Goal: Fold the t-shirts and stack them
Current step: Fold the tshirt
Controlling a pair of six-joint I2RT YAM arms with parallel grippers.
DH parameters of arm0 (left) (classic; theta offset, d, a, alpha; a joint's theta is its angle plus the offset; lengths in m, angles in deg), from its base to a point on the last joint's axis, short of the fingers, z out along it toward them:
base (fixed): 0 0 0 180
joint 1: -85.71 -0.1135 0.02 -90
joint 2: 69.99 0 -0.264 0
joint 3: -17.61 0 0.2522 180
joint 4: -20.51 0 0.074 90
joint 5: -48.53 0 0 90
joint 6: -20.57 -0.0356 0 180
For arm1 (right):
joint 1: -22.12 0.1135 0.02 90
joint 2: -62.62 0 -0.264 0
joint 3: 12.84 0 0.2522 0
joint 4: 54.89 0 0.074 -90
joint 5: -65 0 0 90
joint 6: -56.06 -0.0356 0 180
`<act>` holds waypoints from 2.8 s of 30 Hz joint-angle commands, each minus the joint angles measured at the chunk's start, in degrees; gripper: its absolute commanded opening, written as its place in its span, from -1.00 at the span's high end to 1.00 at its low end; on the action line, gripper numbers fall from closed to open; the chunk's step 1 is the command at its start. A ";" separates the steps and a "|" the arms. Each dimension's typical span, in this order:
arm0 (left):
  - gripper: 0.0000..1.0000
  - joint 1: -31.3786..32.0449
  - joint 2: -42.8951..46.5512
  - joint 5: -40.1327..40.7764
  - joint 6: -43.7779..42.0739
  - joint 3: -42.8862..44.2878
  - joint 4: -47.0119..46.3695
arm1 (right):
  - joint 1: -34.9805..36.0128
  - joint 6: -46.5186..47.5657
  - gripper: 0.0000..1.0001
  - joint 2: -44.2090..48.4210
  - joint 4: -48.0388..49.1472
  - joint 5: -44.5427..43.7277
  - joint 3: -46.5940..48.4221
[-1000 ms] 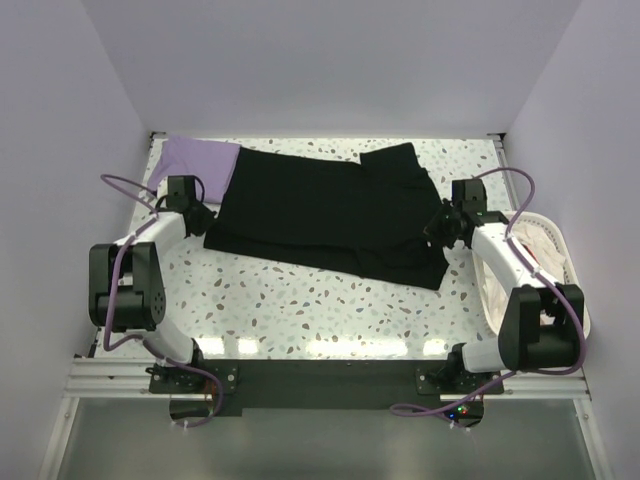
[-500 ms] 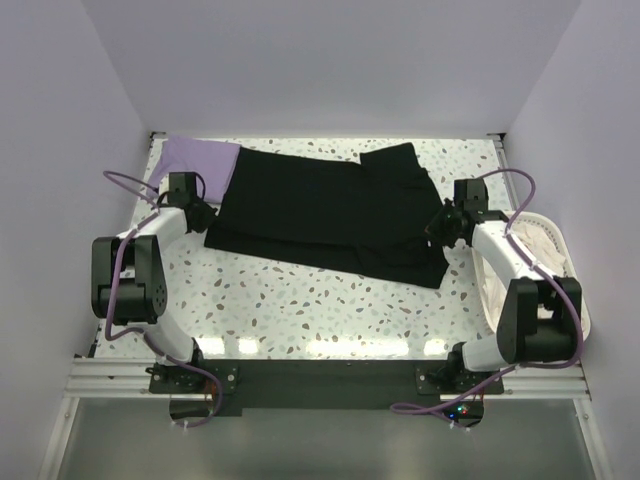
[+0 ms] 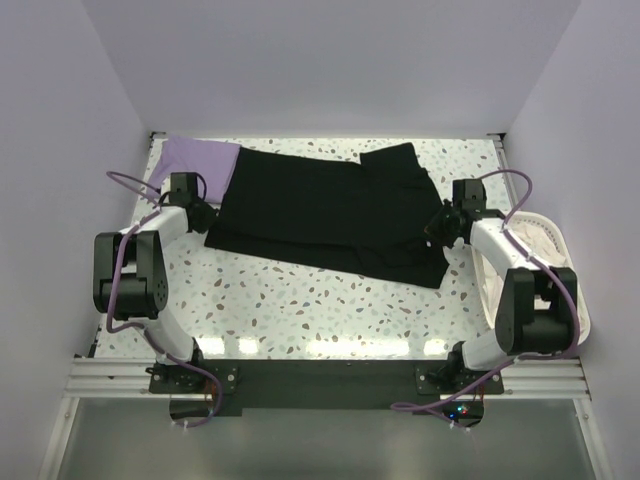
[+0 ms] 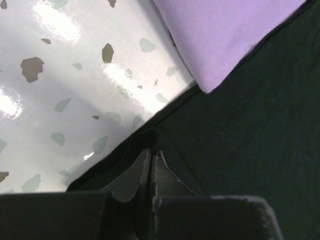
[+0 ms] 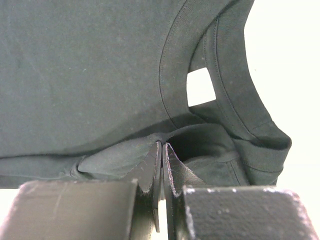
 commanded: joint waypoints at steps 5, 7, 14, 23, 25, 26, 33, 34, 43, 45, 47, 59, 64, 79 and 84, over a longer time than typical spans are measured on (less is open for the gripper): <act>0.92 -0.58 -0.40 -1.62 -1.61 2.77 -4.78 | -0.40 -0.22 1.00 -2.28 3.26 0.12 2.52; 0.74 -0.58 -0.49 -1.98 -2.05 3.13 -5.14 | -0.49 -0.13 1.00 -2.72 3.70 0.47 2.61; -0.09 -0.67 2.14 -4.88 -4.42 1.90 -8.83 | -0.58 1.89 0.04 -4.92 4.58 1.53 5.24; -0.20 1.00 8.29 -8.57 -3.99 -4.60 -12.24 | 1.96 3.82 -0.45 -0.97 3.88 0.22 4.46; -0.20 1.96 10.23 -8.66 -3.55 -6.44 -12.78 | 3.28 3.65 -0.45 1.31 3.71 -0.75 3.40; -0.20 2.32 11.02 -8.58 -3.37 -7.15 -12.96 | 4.42 3.47 -0.45 2.19 3.62 -1.45 1.83; -0.16 4.43 15.68 -11.38 -0.83 -14.88 -17.34 | 7.51 -0.13 -0.38 8.52 7.48 -4.27 -8.37; -0.15 4.52 15.86 -12.87 -0.65 -16.02 -17.79 | 7.42 -0.31 -0.36 8.35 8.27 -4.10 -9.60; -0.14 5.66 21.47 -17.27 -3.80 -15.86 -14.38 | 7.60 -1.97 -0.29 7.82 11.17 -6.64 -15.14; -0.14 5.66 22.36 -17.63 -4.51 -14.72 -13.32 | 7.51 -2.33 -0.29 7.21 12.05 -6.99 -15.76; -0.14 5.66 23.67 -17.98 -5.48 -14.02 -12.17 | 7.51 -2.42 -0.27 6.16 12.49 -7.08 -15.76; -0.14 5.66 25.79 -18.95 -7.59 -12.34 -9.18 | 7.51 -3.21 0.45 2.46 14.60 -8.31 -13.74; -0.14 5.66 25.88 -19.12 -7.94 -12.52 -9.09 | 7.42 -3.30 0.93 1.06 14.60 -8.31 -11.46; -0.14 5.66 25.44 -19.47 -8.38 -12.34 -8.57 | 7.51 -4.70 1.00 -10.28 13.02 -7.00 4.09; -0.14 5.66 25.61 -19.74 -9.35 -12.52 -7.69 | 7.42 -5.67 1.00 -14.67 12.41 -6.21 8.84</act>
